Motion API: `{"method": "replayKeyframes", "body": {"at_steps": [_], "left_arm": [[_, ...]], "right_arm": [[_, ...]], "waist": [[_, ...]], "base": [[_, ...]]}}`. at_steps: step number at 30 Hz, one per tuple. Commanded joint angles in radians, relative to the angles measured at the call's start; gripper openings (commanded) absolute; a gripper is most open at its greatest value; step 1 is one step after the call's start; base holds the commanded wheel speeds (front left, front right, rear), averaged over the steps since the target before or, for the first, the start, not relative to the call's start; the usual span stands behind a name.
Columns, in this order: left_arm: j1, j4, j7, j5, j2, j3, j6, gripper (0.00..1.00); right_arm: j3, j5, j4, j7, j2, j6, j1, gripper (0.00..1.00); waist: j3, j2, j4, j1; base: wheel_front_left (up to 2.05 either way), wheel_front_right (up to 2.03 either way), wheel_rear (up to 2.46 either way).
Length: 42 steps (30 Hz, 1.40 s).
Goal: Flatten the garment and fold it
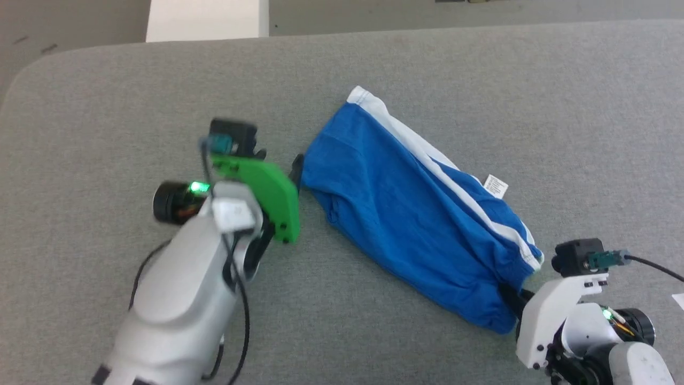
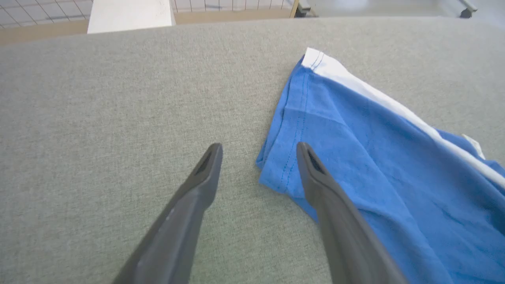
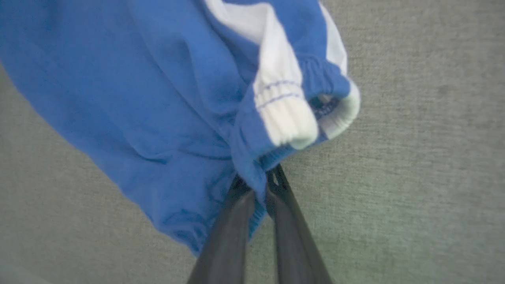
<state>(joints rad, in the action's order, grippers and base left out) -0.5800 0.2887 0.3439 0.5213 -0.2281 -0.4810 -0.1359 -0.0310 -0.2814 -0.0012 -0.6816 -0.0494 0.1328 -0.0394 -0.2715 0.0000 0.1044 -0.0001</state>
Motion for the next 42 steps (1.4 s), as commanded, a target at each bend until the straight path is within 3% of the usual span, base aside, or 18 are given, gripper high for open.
{"method": "replayKeyframes", "body": {"at_steps": [1, 7, 11, 12, 13, 18, 24, 31, 37, 42], "left_arm": [[-0.053, 0.04, 0.041, 0.005, 0.011, -0.01, 0.009, 1.0], [-0.192, 0.225, 0.228, 0.013, 0.038, -0.056, 0.032, 1.0], [-0.233, 0.294, 0.295, 0.015, 0.048, -0.073, 0.031, 1.0], [-0.237, 0.304, 0.3, 0.016, 0.051, -0.076, 0.034, 0.85], [-0.238, 0.334, 0.322, 0.028, 0.063, -0.09, 0.057, 0.0], [-0.234, 0.358, 0.349, 0.053, 0.071, -0.096, 0.083, 0.0], [-0.229, 0.332, 0.306, 0.109, 0.068, -0.048, 0.104, 0.0], [-0.151, 0.268, 0.304, 0.185, 0.055, -0.007, 0.133, 0.0], [-0.01, 0.161, 0.273, 0.239, 0.036, 0.031, 0.117, 0.0], [0.154, 0.023, 0.239, 0.272, 0.018, 0.063, 0.07, 0.0]], "right_arm": [[0.008, -0.009, 0.001, 0.006, -0.001, -0.002, -0.023, 0.0], [0.03, -0.032, 0.001, 0.018, -0.001, -0.002, -0.04, 0.0], [0.03, -0.033, 0.004, 0.027, -0.001, -0.002, -0.047, 0.0], [0.03, -0.034, 0.005, 0.028, -0.001, -0.002, -0.049, 0.0], [0.027, -0.035, 0.01, 0.034, -0.001, -0.002, -0.05, 0.0], [0.015, -0.03, 0.018, 0.037, -0.001, -0.002, -0.053, 0.0], [0.008, 0.002, 0.006, 0.001, -0.003, -0.002, -0.084, 0.0], [0.028, -0.026, 0.0, -0.127, -0.129, -0.002, -0.089, 0.0], [0.041, -0.104, -0.012, -0.211, -0.207, -0.002, -0.05, 0.0], [0.04, -0.14, -0.011, -0.236, -0.235, -0.002, -0.032, 0.0]], "waist": [[-0.028, 0.0, 0.022, 0.0001], [-0.07, 0.0, 0.059, 0.0001], [-0.089, 0.0, 0.073, 0.0001], [-0.093, 0.0, 0.075, 0.0001], [-0.098, 0.0, 0.076, 0.0001], [-0.091, 0.0, 0.059, 0.0001], [-0.031, 0.0, 0.014, 0.0001], [0.065, 0.0, -0.063, 0.0001], [0.126, 0.0, -0.122, 0.0001], [0.162, 0.0, -0.15, 0.0001]], "base": [[0.0, 0.0, 0.0], [0.0, 0.0, 0.0], [0.0, 0.0, 0.0], [0.0, 0.0, 0.0], [0.0, 0.0, 0.0], [0.0, 0.0, 0.0], [0.0, 0.0, 0.0], [0.0, 0.0, 0.0], [0.0, 0.0, 0.0], [0.0, 0.0, 0.0]]}}
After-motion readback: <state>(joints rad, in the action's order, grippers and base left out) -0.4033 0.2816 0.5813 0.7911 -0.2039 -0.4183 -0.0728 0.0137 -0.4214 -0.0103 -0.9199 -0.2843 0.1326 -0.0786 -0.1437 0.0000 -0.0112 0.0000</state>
